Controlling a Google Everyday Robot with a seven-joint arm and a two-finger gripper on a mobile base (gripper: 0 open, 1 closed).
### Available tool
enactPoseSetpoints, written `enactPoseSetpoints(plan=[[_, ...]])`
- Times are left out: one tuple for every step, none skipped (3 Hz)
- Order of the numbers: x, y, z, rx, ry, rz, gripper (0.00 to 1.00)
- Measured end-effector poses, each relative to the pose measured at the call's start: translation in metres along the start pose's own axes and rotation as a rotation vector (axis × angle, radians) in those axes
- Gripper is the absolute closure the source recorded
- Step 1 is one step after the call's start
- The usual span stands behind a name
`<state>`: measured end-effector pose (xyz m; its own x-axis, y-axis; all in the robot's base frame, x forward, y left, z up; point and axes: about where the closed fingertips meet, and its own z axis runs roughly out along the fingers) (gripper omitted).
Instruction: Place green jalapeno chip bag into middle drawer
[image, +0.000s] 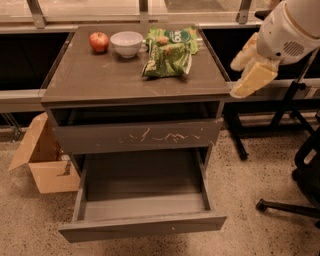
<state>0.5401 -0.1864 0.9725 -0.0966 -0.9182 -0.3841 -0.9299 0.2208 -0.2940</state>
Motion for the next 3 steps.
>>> enactPoseSetpoints(plan=[[-0.010,-0.026,0.019,0.011,-0.052,-0.008,0.00],[-0.011,-0.026,0.019,0.011,-0.053,-0.008,0.00],[-0.013,-0.044,0.036,0.029,-0.082,-0.026,0.00]])
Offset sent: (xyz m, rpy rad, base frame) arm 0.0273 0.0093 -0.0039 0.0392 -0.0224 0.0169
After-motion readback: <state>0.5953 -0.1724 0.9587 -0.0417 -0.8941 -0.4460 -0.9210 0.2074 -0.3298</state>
